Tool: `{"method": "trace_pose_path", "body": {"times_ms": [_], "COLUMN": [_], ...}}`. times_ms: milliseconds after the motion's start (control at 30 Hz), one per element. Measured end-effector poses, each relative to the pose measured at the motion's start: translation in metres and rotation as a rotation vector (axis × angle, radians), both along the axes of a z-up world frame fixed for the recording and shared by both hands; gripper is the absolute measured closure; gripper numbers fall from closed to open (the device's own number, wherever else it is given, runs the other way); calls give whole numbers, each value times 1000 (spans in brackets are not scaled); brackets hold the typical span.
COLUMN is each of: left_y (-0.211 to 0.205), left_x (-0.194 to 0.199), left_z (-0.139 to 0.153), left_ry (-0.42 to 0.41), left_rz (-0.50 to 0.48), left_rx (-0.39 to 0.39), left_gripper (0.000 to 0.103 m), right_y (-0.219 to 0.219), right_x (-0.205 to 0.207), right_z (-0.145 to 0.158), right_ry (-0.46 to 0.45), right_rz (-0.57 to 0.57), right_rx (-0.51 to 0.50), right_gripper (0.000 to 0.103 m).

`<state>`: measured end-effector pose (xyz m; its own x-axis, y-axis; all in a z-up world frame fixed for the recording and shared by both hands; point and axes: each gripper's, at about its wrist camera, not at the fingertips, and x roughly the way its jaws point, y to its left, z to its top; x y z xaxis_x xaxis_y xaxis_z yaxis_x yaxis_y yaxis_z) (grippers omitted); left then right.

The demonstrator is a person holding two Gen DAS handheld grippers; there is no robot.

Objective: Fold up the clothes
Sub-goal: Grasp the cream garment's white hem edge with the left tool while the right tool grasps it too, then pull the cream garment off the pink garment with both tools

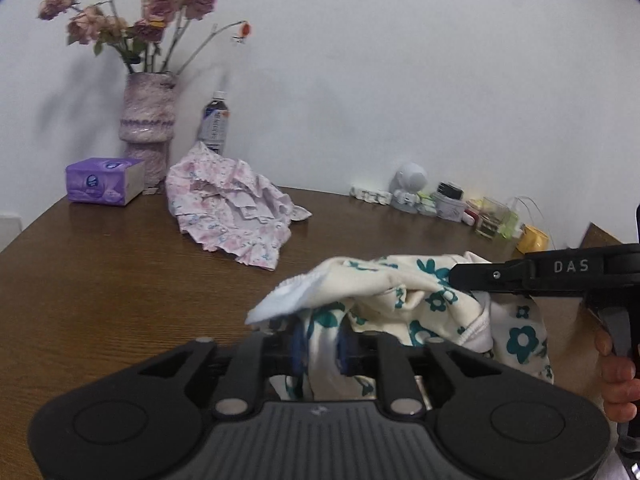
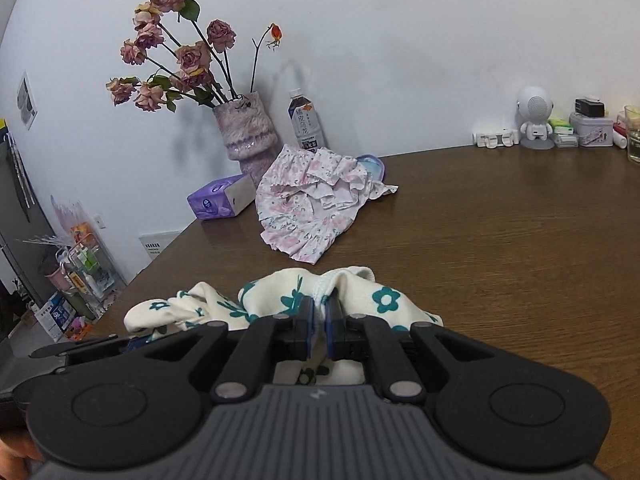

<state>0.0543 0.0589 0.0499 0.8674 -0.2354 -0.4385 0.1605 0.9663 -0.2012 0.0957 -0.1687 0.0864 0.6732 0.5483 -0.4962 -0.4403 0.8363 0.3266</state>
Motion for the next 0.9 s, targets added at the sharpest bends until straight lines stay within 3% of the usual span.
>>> {"method": "trace_pose_path", "body": {"times_ms": [67, 133, 233, 333, 433, 500, 633, 667, 733, 900], "left_y": [6, 11, 10, -8, -28, -40, -52, -54, -52, -39], "left_x": [-11, -25, -43, -50, -43, -28, 1, 7, 11, 6], "left_z": [4, 11, 22, 29, 25, 16, -3, -8, -12, -2], "left_ry": [-37, -100, -171, -174, -158, -118, -39, -26, -18, -102], "left_rz": [10, 13, -67, -203, -261, -281, -283, -282, -279, -199], "left_rx": [-15, 1, 55, 123, 211, 253, 290, 295, 286, 250], "left_gripper": [51, 45, 44, 44, 44, 47, 64, 79, 99, 100], "right_y": [-2, -5, -7, -5, -4, -4, -4, -4, -7, -19], "right_x": [6, 11, 19, 24, 23, 21, 18, 16, 12, -2], "right_z": [0, -1, -4, -6, -6, -6, -7, -7, -6, -2], "right_ry": [21, 40, 64, 77, 76, 73, 68, 67, 62, 29], "right_rz": [6, 7, 17, 20, 20, 20, 20, 21, 24, 41], "right_rx": [30, 61, 81, 89, 90, 91, 91, 90, 82, 58], "right_gripper": [84, 79, 79, 79, 79, 79, 79, 79, 79, 79]}}
